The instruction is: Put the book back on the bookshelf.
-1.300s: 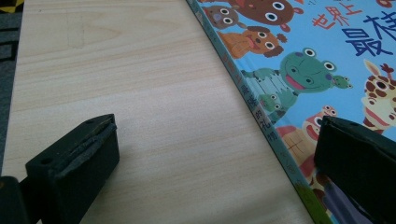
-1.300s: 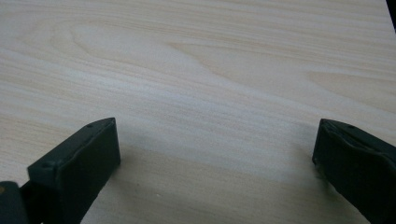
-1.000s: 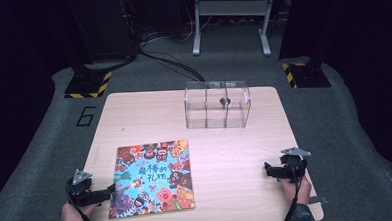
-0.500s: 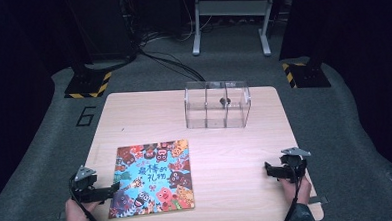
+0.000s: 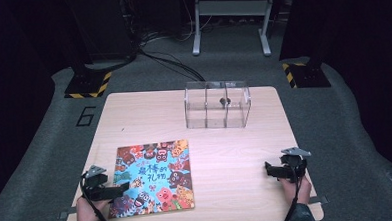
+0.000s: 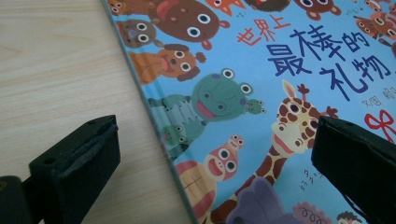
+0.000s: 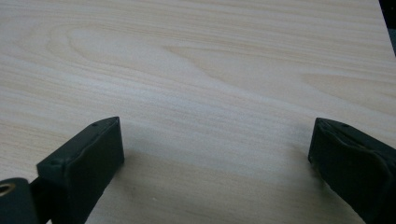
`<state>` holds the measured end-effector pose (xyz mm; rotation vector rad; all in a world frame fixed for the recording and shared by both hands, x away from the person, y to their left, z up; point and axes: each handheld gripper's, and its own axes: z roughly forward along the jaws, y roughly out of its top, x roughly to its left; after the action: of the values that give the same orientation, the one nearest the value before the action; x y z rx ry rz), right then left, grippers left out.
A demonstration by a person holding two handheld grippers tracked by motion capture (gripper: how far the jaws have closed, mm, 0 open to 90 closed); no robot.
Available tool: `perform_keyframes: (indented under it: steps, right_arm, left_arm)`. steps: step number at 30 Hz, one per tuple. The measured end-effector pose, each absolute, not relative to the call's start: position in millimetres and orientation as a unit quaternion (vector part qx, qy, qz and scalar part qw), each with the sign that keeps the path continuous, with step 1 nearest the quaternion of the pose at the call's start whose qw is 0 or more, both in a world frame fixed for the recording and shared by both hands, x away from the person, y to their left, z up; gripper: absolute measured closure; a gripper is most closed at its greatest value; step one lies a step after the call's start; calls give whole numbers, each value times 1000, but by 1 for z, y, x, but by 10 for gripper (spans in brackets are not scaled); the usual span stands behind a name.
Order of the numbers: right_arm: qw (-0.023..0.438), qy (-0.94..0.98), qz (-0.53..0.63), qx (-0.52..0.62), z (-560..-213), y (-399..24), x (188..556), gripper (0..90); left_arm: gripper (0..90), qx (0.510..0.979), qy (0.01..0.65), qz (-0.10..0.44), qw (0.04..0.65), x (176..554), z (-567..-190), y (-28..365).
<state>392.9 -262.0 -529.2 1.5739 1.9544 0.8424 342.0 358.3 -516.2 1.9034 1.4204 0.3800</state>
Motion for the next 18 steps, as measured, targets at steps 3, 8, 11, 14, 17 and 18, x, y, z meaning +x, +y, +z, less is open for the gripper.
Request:
perform_keyframes:
  steps: [3, 8, 11, 14, 17, 18]
  right_arm:
    - [245, 716, 308, 576, -529, -262, 393, 26]
    - [245, 717, 308, 576, -529, -262, 393, 26]
    - [245, 717, 308, 575, -529, -262, 393, 27]
    - [245, 717, 309, 575, -529, -262, 393, 27]
    - [245, 717, 309, 575, -529, -262, 393, 29]
    - [245, 717, 309, 575, -529, -262, 393, 30]
  left_arm:
    - [58, 738, 550, 151, 361, 343, -519, 352]
    - [93, 743, 544, 164, 354, 343, -522, 344]
    - [89, 745, 543, 167, 349, 342, -523, 342]
    - [80, 742, 546, 175, 348, 342, -524, 340]
    - [76, 741, 549, 176, 344, 341, -523, 338]
    - [73, 746, 548, 174, 336, 341, -522, 338]
